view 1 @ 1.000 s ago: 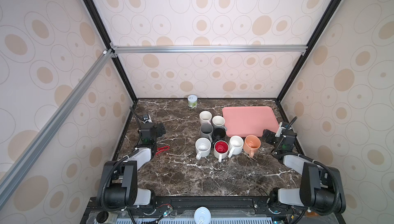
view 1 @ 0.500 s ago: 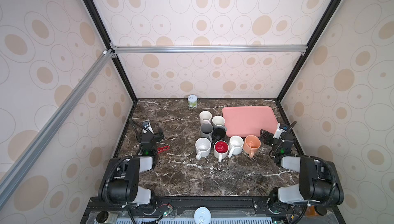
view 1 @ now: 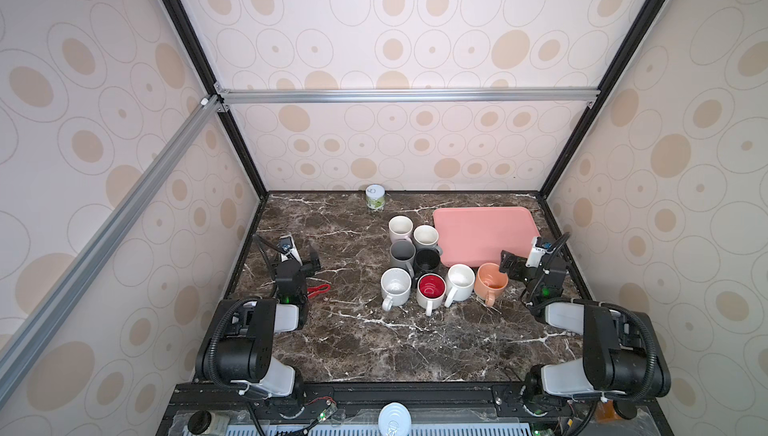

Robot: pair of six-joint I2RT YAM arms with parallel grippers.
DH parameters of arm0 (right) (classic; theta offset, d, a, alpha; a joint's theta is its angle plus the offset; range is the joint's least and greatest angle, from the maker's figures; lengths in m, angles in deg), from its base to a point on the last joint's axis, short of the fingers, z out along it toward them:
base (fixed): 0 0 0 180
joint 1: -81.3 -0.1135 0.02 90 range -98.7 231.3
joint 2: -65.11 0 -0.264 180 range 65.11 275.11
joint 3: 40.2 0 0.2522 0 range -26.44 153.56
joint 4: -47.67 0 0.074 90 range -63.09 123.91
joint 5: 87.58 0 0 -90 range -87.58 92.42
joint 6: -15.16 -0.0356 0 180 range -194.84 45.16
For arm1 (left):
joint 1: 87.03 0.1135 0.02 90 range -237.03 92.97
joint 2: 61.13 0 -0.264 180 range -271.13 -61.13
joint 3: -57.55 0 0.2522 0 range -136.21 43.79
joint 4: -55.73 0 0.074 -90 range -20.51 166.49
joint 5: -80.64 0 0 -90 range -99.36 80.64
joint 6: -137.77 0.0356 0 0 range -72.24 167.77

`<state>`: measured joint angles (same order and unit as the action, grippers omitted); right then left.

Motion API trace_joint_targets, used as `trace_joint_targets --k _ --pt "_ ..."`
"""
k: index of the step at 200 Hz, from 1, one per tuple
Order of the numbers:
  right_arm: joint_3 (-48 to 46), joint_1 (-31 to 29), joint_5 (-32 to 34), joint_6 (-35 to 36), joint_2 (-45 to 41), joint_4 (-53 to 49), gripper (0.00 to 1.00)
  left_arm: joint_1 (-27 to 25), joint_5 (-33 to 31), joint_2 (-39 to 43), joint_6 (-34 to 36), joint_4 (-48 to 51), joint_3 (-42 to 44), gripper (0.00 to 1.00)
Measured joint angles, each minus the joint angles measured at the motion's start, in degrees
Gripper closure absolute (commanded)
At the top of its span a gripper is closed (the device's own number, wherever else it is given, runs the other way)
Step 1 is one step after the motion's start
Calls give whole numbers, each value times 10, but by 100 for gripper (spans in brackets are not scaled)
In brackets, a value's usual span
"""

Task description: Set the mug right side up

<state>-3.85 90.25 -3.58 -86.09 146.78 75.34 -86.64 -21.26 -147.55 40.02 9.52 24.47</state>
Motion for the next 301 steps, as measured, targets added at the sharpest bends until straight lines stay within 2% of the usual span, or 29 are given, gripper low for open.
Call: trace_joint_targets --k 27,56,69,94,121,149,204,301 --pt "19 0 31 -2 -12 -53 0 0 0 0 1 -3 0 0" --pt "84 0 57 -2 -62 -183 0 0 1 0 1 -4 0 0" --pt "125 0 73 -10 -80 -246 3 0 2 0 1 -4 0 0" --pt "194 1 106 -53 -96 -378 20 0 3 -1 1 -3 0 0" --pt "235 3 114 -100 -76 -517 52 0 4 -1 2 -3 0 0" --pt "238 4 90 -121 -28 -601 70 0 9 -1 3 -4 0 0" --pt "243 -16 40 -125 5 -654 80 0 16 -1 6 -3 0 0" --pt "244 -71 6 -139 35 -647 86 0 18 -2 8 -4 0 0"
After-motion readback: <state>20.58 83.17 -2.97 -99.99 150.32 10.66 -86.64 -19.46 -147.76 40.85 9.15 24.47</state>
